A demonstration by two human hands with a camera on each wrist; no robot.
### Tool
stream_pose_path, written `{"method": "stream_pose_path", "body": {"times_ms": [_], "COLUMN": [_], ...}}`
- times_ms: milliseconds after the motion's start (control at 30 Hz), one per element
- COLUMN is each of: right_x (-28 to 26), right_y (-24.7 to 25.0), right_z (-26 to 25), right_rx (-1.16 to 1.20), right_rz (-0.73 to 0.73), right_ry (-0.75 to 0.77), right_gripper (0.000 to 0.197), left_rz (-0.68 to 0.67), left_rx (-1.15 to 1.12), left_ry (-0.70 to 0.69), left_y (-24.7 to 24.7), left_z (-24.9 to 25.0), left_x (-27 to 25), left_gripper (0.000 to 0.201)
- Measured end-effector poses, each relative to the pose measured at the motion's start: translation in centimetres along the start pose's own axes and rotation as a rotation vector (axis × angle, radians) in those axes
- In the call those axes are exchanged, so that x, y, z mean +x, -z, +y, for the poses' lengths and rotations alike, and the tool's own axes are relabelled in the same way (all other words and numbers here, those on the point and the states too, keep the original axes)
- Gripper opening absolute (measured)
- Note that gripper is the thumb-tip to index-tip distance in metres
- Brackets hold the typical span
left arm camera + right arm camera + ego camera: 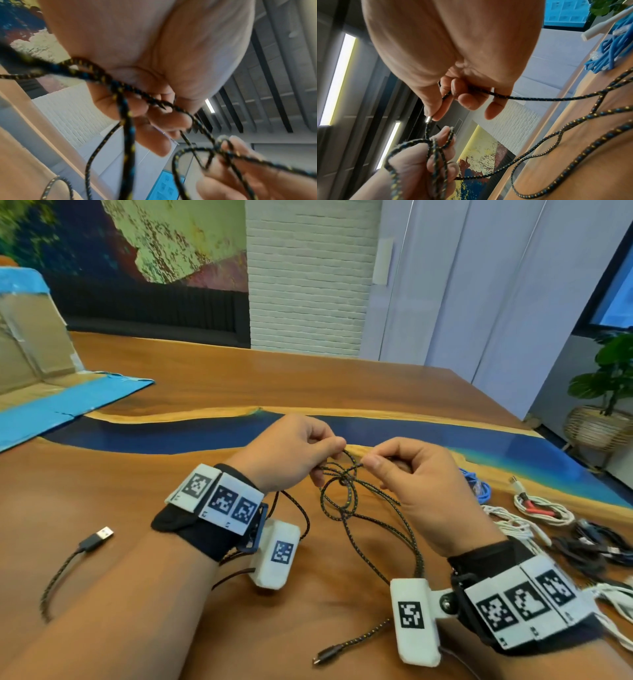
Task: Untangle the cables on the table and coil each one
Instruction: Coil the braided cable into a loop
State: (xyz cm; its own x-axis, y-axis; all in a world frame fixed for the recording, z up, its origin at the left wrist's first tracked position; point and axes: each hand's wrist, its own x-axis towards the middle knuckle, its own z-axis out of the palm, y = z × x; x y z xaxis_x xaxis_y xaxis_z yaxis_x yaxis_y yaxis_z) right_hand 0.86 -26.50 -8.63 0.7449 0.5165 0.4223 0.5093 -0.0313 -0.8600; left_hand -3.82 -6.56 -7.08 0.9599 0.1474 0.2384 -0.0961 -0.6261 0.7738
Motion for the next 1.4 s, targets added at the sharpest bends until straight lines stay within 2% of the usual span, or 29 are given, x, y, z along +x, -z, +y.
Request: {"method": "stream_pose_path", "body": {"times_ms": [100,200,333,433,533,633,700,767,833,933,1067,1167,1233,1300,1400], "right_x": [-0.2,-0.4,0.1,0.7,0.9,1.1,1.2,1.0,0.7,0.5,0.1,-0.3,-0.6,-0.4,-0.1], "right_y": [0.1,0.5,1.4,2.4,2.5,2.4,2.7,3.3,3.7,3.4,1.2,-0.4,-1.0,-0.6,1.3], "right_z": [-0.4,-0.5,0.4,1.0,1.1,1.0,1.1,1.3,1.1,0.8,-0.1,-0.9,-1.3,-1.2,-1.3], "right_rx": [0.071,0.142,0.170,0.150,0.183,0.258,0.262,0.102,-0.156,-0.420,-0.546,-0.353,-0.350,-0.381,-0.221], "right_rz": [0.017,0.046,0.075,0.213,0.368,0.512,0.566,0.513,0.349,0.084,-0.064,-0.093,-0.088,0.033,0.234], "right_ry": [0.048,0.042,-0.007,-0.059,-0.112,-0.177,-0.199,-0.192,-0.185,-0.216,-0.177,-0.124,-0.026,0.059,0.043], "right_gripper": [0.012,0.010,0.014,0.016,0.017,0.015,0.015,0.015,0.011,0.026,0.034,0.024,0.026,0.028,0.032], "left_rz": [0.137,0.196,0.194,0.187,0.139,0.085,0.037,0.045,0.079,0.071,0.051,0.083,0.128,0.160,0.216], "left_rx": [0.052,-0.064,-0.076,-0.010,-0.058,-0.100,-0.169,-0.150,-0.098,-0.049,0.023,0.073,0.089,0.075,0.018], "left_ry": [0.072,0.124,0.117,0.121,0.127,0.143,0.115,0.048,0.020,0.010,-0.008,-0.010,-0.013,0.008,0.057], "left_y": [0.2,1.2,1.7,3.0,4.2,4.9,5.0,4.8,4.5,3.6,2.6,1.8,1.5,2.1,3.9], "left_z": [-0.5,-1.2,-1.2,-1.0,-1.2,-1.2,-0.8,-0.4,-0.2,-0.3,-0.2,-0.3,-0.2,-0.4,-1.4], "left_x": [0.4,0.5,0.4,-0.1,-0.4,-0.7,-1.0,-1.2,-1.0,-0.8,-0.5,-0.2,-0.1,-0.2,-0.3], "left_gripper": [0.032,0.035,0.044,0.056,0.054,0.062,0.057,0.039,0.025,0.028,0.031,0.031,0.033,0.038,0.040]}}
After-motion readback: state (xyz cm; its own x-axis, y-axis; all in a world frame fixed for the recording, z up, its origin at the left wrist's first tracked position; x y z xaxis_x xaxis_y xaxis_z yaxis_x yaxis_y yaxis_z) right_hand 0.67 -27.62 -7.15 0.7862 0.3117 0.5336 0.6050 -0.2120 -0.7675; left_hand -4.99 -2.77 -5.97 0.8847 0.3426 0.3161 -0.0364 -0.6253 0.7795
